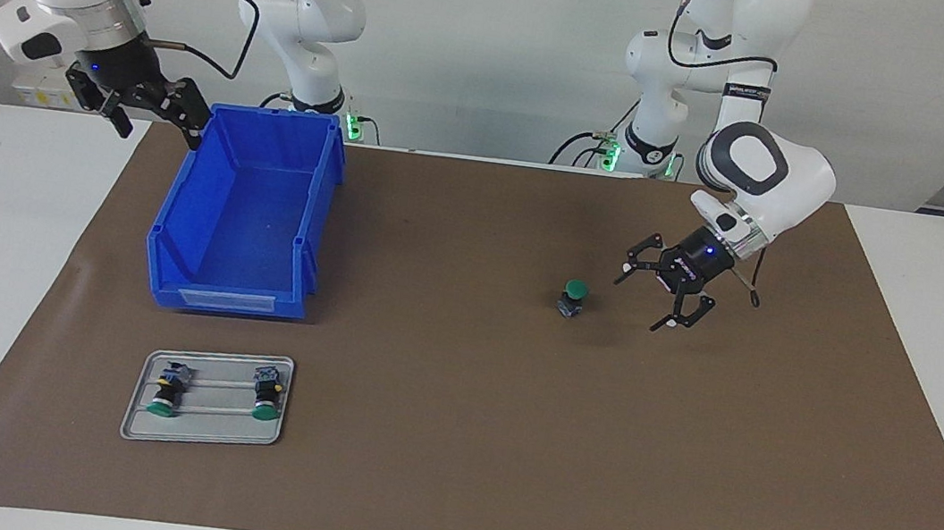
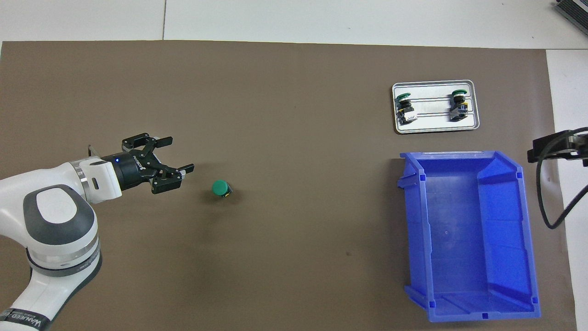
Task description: Place and press button with both arms
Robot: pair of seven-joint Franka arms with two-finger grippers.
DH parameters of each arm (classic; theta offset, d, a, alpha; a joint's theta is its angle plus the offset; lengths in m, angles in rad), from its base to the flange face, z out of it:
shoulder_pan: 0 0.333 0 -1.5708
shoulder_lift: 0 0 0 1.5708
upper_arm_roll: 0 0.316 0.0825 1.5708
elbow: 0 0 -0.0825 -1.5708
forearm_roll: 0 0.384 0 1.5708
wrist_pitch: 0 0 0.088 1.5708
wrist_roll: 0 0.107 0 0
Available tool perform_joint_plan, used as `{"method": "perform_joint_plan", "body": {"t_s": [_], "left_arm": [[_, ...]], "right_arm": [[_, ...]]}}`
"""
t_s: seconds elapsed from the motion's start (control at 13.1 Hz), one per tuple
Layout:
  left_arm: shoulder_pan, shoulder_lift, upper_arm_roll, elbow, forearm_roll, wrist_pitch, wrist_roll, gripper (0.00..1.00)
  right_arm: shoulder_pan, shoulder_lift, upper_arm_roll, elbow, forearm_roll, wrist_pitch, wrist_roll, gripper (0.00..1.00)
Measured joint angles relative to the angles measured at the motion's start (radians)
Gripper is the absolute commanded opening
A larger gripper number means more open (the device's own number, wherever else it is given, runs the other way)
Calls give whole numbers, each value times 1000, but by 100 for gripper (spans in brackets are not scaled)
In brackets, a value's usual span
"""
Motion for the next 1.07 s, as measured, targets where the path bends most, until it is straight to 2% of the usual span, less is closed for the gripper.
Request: {"method": "perform_joint_plan", "body": {"t_s": [0.23,0.46,0.76,0.84,0.91,0.99,1.07], "left_arm": [[1,-53,-1,16,221,-2,-263,100],[-3,-101,-24,26,381,-9,-536,100],[-6,-114,-98,35,638,-10,-932,99],[-6,-114,-116,43,725,-10,-1035,86],[-7,-114,-135,51,811,-15,-1129,56],[-7,-114,-153,61,887,-40,-1218,18],[-9,-114,-170,73,947,-85,-1302,0]], "right_arm": [[0,0,0,0,0,0,0,100],[0,0,0,0,0,0,0,100],[0,0,0,-1,0,0,0,100],[0,0,0,-1,0,0,0,100],[0,0,0,-1,0,0,0,100],[0,0,0,-1,0,0,0,100],[0,0,0,-1,0,0,0,100]]}}
